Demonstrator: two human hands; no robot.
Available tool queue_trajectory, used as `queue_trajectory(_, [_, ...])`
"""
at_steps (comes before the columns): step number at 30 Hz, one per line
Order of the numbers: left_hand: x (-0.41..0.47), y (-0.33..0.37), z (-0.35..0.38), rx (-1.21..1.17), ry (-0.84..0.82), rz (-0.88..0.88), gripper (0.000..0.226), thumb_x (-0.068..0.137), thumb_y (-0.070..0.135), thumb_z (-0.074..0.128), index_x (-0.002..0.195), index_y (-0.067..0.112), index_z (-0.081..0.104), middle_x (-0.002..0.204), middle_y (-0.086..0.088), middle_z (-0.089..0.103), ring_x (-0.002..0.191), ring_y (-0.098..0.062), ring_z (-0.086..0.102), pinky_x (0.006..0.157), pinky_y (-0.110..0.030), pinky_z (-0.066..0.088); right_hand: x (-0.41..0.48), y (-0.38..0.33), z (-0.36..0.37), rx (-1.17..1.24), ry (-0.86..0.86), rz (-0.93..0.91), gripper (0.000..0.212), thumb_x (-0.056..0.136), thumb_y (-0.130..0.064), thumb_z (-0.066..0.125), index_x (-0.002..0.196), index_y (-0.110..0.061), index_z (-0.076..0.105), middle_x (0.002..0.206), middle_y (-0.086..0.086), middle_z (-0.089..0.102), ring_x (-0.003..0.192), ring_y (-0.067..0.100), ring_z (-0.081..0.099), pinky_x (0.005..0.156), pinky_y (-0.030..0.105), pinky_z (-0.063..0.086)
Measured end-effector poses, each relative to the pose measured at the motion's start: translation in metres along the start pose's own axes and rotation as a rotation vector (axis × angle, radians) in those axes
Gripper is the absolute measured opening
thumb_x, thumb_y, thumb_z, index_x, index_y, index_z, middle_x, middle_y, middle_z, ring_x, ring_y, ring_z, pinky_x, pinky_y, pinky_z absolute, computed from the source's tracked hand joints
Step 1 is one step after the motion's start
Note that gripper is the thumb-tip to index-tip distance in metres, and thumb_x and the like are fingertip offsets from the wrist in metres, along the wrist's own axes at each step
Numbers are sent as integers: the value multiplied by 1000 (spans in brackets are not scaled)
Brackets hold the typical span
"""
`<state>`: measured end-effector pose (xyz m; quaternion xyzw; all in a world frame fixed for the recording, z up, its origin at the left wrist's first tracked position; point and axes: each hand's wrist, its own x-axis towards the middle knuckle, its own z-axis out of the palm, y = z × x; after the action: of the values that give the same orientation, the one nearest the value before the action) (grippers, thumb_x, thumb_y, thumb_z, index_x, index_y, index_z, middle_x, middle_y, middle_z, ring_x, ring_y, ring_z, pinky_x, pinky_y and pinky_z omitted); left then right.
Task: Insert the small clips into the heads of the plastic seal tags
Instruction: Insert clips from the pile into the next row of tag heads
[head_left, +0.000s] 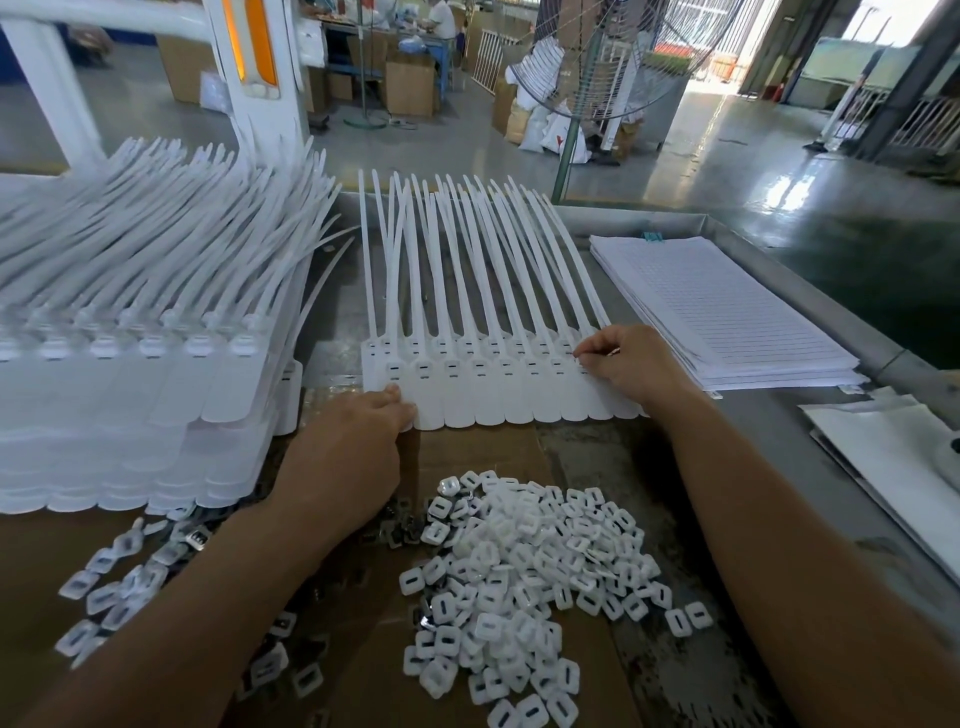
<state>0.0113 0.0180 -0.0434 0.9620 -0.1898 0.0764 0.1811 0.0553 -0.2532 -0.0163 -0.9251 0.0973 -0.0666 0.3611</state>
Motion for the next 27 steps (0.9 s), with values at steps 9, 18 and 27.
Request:
queue_trajectory(9, [-2, 3, -2, -24, 10, -12, 46, 86, -4, 41, 126, 16, 54, 142, -4, 41, 129, -21, 39, 106, -29, 29, 1, 0, 3, 12, 43, -19, 9, 83, -6, 65, 87, -14, 68, 78, -13, 55, 69, -7, 45, 61, 7, 31])
queue_trajectory(18, [-2, 3, 0, -38, 25, -11, 44, 85, -6, 42, 123, 11, 57, 138, -7, 45, 128, -24, 41, 108, -34, 30, 8, -9, 2, -11, 33, 99, 23, 77, -5, 70, 74, -24, 57, 90, -3, 58, 89, 13, 54, 77, 25, 40])
queue_trajectory(27, [-2, 4, -2, -37, 28, -6, 45, 86, -4, 42, 124, 14, 56, 140, -5, 43, 129, -21, 40, 108, -29, 27, -1, -2, 3, -44, 62, -6, 12, 86, -8, 62, 85, -20, 59, 82, -9, 54, 69, -3, 47, 56, 8, 31])
